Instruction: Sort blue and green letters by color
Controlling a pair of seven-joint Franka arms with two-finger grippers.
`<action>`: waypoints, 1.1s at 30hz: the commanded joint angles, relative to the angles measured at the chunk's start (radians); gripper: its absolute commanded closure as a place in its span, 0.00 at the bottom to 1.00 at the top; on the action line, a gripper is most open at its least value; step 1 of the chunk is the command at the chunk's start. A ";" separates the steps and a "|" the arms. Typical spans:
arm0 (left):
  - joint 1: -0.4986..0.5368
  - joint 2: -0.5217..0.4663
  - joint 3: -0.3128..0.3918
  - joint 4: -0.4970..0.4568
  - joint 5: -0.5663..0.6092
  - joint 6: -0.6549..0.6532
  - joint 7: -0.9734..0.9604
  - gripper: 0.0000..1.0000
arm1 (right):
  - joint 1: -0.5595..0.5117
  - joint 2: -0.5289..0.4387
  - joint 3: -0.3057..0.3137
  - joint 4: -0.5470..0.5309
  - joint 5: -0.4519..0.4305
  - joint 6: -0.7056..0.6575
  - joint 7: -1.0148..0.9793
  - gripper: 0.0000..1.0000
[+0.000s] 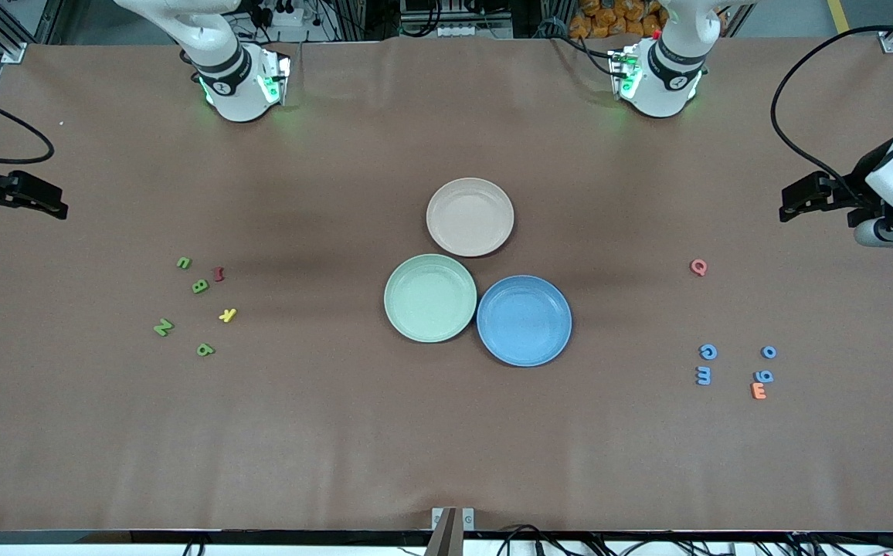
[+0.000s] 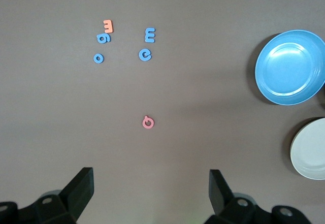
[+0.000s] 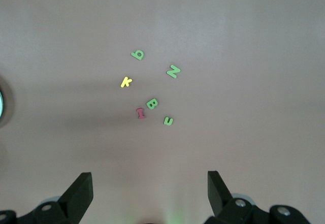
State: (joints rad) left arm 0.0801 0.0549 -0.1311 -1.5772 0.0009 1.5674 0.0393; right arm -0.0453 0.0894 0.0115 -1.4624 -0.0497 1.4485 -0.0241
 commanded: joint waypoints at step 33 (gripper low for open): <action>-0.036 0.137 -0.012 0.154 0.045 0.029 0.016 0.00 | 0.025 0.000 -0.011 -0.001 0.017 0.020 0.015 0.00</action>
State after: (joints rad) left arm 0.0467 0.1470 -0.1411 -1.4764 0.0223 1.6102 0.0393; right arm -0.0306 0.0925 0.0109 -1.4625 -0.0496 1.4646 -0.0241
